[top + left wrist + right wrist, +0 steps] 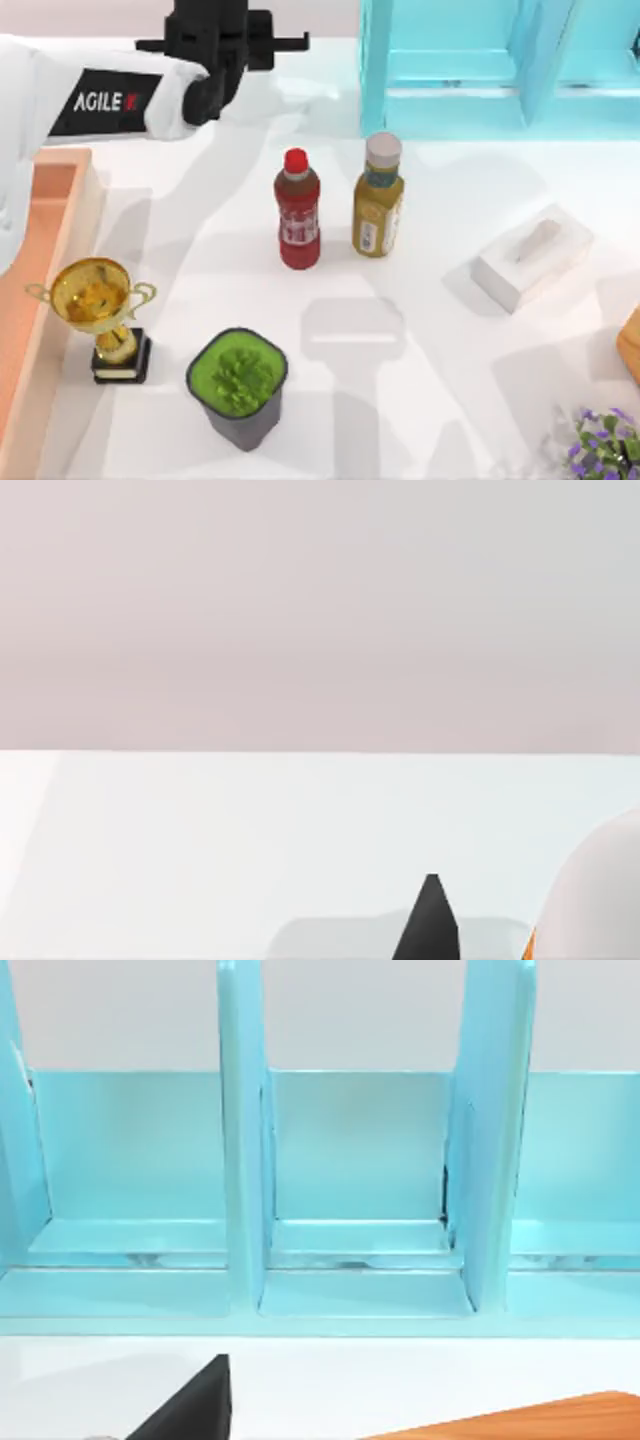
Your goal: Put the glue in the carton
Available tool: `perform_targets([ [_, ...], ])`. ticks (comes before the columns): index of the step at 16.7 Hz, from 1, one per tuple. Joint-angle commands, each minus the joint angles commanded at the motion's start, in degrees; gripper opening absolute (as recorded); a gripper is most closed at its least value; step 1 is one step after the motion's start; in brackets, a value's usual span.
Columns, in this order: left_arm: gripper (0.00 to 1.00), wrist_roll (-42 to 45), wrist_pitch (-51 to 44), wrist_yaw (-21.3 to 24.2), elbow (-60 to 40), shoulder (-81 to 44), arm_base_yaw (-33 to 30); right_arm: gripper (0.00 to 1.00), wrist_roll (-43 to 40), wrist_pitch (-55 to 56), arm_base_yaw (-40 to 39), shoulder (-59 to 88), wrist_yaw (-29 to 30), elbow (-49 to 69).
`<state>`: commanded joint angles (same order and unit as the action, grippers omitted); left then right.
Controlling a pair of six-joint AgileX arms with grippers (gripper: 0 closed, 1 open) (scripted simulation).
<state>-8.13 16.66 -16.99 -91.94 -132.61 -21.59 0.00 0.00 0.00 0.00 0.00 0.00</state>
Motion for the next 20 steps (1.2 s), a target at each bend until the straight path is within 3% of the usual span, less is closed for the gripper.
perform_targets([
  [3,0.00,1.75,-1.60,1.54,0.27,0.80,1.30,1.00,0.00,0.00,0.00,0.00,0.00,0.00],
  [7,0.00,12.56,-10.59,10.32,1.81,5.27,8.75,1.00,0.00,0.00,0.00,0.00,0.00,0.00],
  [12,0.00,36.87,-28.95,28.57,5.53,13.61,24.36,1.00,0.00,0.00,0.00,0.00,0.00,0.00],
  [20,0.00,84.01,-61.21,61.46,16.40,23.61,53.08,1.00,0.00,0.00,0.00,0.00,0.00,0.00],
])
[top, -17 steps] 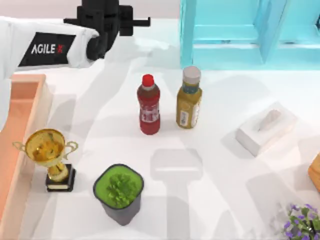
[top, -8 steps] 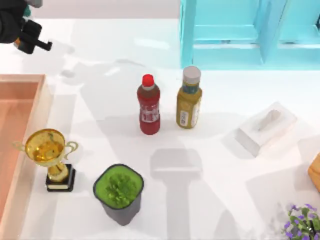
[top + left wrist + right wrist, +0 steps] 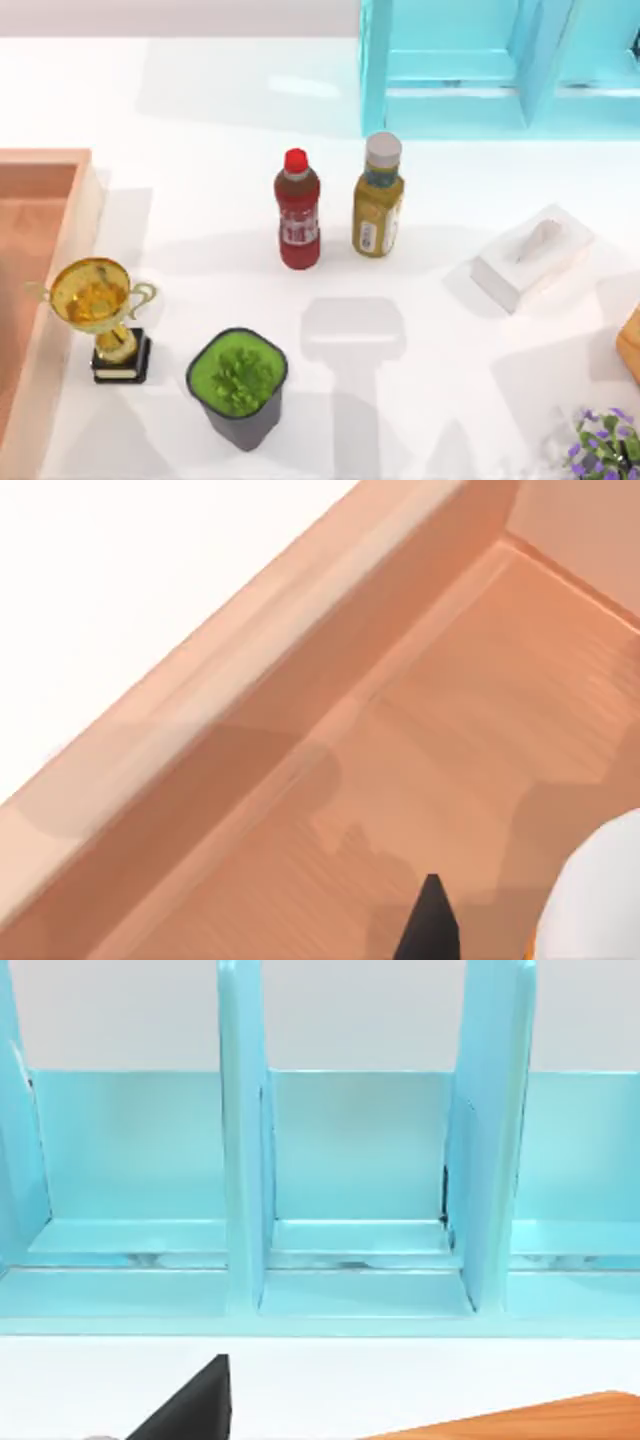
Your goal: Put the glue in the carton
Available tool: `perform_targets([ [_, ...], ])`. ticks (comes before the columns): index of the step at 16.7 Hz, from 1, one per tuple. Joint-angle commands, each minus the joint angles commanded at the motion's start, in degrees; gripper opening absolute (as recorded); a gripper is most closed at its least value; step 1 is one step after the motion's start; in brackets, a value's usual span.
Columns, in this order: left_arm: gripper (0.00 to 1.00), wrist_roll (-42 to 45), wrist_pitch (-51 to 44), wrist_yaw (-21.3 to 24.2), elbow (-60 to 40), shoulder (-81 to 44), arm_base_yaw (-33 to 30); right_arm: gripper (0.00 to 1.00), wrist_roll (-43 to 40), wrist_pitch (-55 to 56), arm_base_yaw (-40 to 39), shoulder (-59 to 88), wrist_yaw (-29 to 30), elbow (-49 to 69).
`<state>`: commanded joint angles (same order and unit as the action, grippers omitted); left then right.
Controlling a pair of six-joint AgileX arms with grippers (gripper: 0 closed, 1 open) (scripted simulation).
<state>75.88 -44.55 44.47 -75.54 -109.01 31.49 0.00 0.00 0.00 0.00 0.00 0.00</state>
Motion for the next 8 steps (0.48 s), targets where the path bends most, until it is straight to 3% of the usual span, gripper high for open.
perform_targets([
  [4,0.00,19.76,-12.20,12.73,6.23,1.74,11.48,1.00,0.00,0.00,0.00,0.00,0.00,0.00],
  [8,0.00,31.80,-19.51,20.56,10.72,2.18,18.71,1.00,0.00,0.00,0.00,0.00,0.00,0.00],
])
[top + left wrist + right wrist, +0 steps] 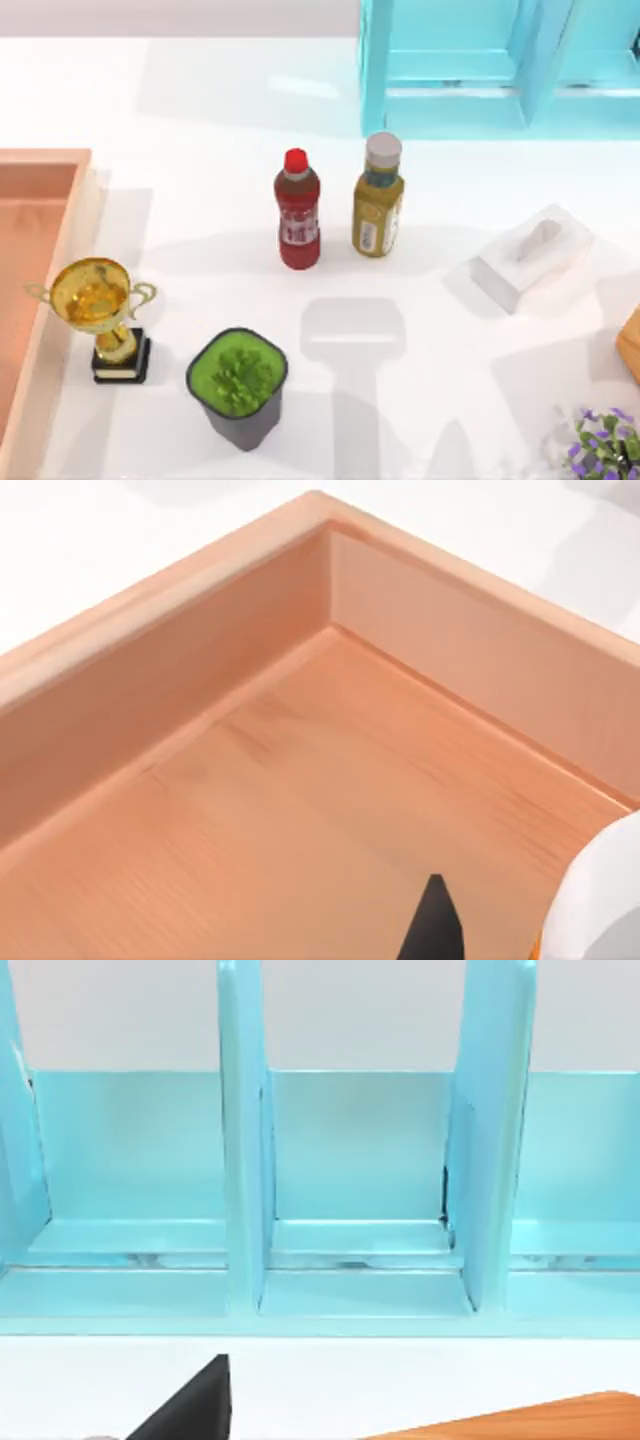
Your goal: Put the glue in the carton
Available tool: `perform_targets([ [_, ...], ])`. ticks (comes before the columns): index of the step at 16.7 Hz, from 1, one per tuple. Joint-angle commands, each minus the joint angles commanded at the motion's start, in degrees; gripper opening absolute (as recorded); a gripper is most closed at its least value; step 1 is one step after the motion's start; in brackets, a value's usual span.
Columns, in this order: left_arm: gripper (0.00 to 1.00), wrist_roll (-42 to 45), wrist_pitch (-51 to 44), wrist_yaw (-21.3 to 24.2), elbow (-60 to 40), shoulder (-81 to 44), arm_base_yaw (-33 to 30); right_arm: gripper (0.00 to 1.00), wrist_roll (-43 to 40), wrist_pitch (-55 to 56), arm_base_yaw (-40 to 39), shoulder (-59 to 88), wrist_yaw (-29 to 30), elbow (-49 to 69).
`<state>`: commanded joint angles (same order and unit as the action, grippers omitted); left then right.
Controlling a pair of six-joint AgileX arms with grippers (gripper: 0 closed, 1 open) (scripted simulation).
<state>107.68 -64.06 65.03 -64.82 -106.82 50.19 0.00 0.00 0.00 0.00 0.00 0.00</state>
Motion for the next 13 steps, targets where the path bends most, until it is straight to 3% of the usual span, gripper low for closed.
perform_targets([
  [8,0.00,2.54,-1.44,1.70,1.02,-0.20,1.40,1.00,0.00,0.00,0.00,0.00,0.00,0.00],
  [13,0.00,-5.17,8.11,2.08,4.47,0.29,-1.60,1.00,0.00,0.00,0.00,0.00,0.00,0.00],
])
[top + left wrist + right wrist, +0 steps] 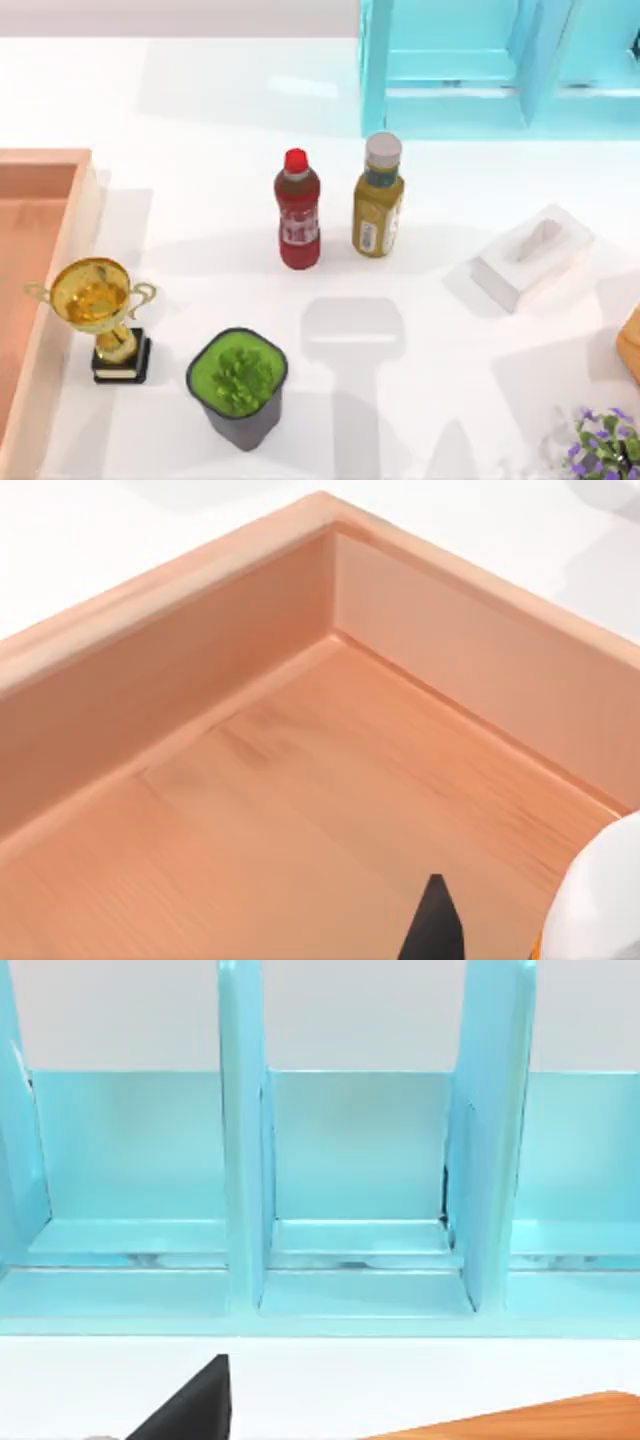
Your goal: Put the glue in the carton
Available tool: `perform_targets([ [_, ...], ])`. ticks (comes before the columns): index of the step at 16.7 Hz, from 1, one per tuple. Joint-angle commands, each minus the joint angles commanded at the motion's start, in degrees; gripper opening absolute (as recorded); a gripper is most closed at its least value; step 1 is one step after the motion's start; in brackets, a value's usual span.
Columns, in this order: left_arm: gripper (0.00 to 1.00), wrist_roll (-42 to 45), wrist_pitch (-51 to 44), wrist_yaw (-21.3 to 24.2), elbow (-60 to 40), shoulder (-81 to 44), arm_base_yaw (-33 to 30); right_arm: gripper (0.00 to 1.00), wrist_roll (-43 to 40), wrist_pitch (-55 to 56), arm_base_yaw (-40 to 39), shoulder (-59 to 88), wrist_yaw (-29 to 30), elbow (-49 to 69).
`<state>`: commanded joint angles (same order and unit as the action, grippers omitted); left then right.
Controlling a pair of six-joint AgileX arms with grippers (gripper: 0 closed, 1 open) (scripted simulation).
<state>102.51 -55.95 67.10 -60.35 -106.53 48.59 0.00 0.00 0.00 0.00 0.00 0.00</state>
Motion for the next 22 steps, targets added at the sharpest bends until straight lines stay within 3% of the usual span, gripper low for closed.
perform_targets([
  [6,0.00,-14.30,20.18,0.80,6.32,0.75,-5.49,1.00,0.00,0.00,0.00,0.00,0.00,0.00],
  [12,0.00,-17.23,23.31,1.03,7.67,0.82,-6.66,1.00,0.00,0.00,0.00,0.00,0.00,0.00],
  [22,0.75,-17.23,23.31,1.03,7.67,0.82,-6.66,1.00,0.00,0.00,0.00,0.00,0.00,0.00],
])
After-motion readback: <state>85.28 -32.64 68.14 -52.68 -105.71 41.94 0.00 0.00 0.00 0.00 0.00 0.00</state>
